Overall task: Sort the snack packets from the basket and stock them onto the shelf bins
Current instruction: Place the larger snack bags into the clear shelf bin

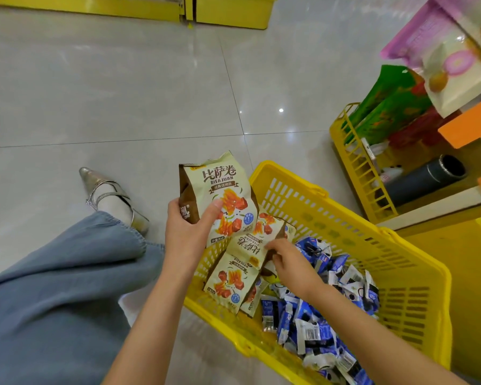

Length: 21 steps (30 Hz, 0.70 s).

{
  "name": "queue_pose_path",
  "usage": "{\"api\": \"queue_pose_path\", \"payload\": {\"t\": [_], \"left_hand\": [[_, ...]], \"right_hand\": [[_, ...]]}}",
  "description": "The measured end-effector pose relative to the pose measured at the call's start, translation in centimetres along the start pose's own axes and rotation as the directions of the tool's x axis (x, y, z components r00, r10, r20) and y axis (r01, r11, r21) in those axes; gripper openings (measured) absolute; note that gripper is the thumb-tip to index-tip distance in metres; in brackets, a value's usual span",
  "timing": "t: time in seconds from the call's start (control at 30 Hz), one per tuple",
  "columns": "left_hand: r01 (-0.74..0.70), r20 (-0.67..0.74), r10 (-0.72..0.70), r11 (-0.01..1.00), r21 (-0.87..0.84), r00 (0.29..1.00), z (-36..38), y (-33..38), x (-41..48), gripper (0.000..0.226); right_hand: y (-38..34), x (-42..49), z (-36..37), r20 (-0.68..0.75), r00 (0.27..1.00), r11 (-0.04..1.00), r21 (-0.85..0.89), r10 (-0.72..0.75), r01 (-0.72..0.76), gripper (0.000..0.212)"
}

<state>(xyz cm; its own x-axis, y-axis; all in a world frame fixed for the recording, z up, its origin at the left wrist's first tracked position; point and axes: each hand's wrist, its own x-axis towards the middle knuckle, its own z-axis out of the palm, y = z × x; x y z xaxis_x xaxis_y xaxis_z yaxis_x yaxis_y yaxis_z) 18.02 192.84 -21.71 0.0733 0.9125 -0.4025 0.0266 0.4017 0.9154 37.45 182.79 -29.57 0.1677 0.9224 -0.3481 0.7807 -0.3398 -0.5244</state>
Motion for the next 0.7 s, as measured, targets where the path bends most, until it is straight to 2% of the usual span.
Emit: {"api": "queue_pose_path", "payload": {"t": [0.07, 0.1, 0.17, 0.23, 0.33, 0.43, 0.5, 0.6, 0.7], "left_hand": [[0.014, -0.001, -0.014, 1.0, 0.008, 1.0, 0.0, -0.2, 0.1, 0.033], [0.023, -0.001, -0.023, 1.0, 0.011, 1.0, 0.1, -0.3, 0.2, 0.032], [0.033, 0.003, -0.033, 0.999, 0.014, 0.999, 0.2, -0.4, 0.3, 0.032], [0.031, -0.001, -0.031, 0.999, 0.021, 1.0, 0.3, -0.6, 0.3, 0.035], [0.028, -0.023, -0.027, 0.999, 0.04, 0.999, 0.3, -0.7, 0.4, 0.043], [0.025, -0.031, -0.023, 0.998, 0.058, 0.999, 0.4, -0.8, 0.4, 0.044], [0.012, -0.019, -0.01, 0.997, 0.074, 1.0, 0.6, -0.7, 0.3, 0.045], [-0.028, 0.006, 0.027, 0.995, 0.1, 1.0, 1.1, -0.6, -0.3, 0.048], [-0.096, 0.027, 0.092, 0.978, 0.185, 0.995, 1.9, -0.5, -1.1, 0.049]], "right_hand": [[-0.8, 0.8, 0.4, -0.238, 0.944, 0.953, 0.254, 0.227, -0.165, 0.027], [-1.1, 1.3, 0.4, -0.261, 0.899, 0.894, 0.379, 0.353, -0.241, 0.029], [-1.5, 2.6, 0.3, -0.098, 0.83, 0.679, 0.631, 0.55, -0.376, 0.036], [-1.9, 3.3, 0.5, 0.123, 0.783, 0.483, 0.726, 0.609, -0.49, 0.036], [-2.3, 4.0, 1.7, 0.268, 0.748, 0.343, 0.76, 0.607, -0.551, 0.044], [-2.6, 4.1, 2.3, 0.277, 0.732, 0.241, 0.822, 0.623, -0.516, 0.057], [-2.4, 3.8, 1.9, 0.204, 0.75, 0.298, 0.828, 0.629, -0.475, 0.06], [-1.7, 1.9, -0.3, 0.023, 0.809, 0.548, 0.724, 0.587, -0.419, 0.069], [-0.3, -1.3, -4.0, -0.108, 0.858, 0.693, 0.643, 0.502, -0.325, 0.067]]}}
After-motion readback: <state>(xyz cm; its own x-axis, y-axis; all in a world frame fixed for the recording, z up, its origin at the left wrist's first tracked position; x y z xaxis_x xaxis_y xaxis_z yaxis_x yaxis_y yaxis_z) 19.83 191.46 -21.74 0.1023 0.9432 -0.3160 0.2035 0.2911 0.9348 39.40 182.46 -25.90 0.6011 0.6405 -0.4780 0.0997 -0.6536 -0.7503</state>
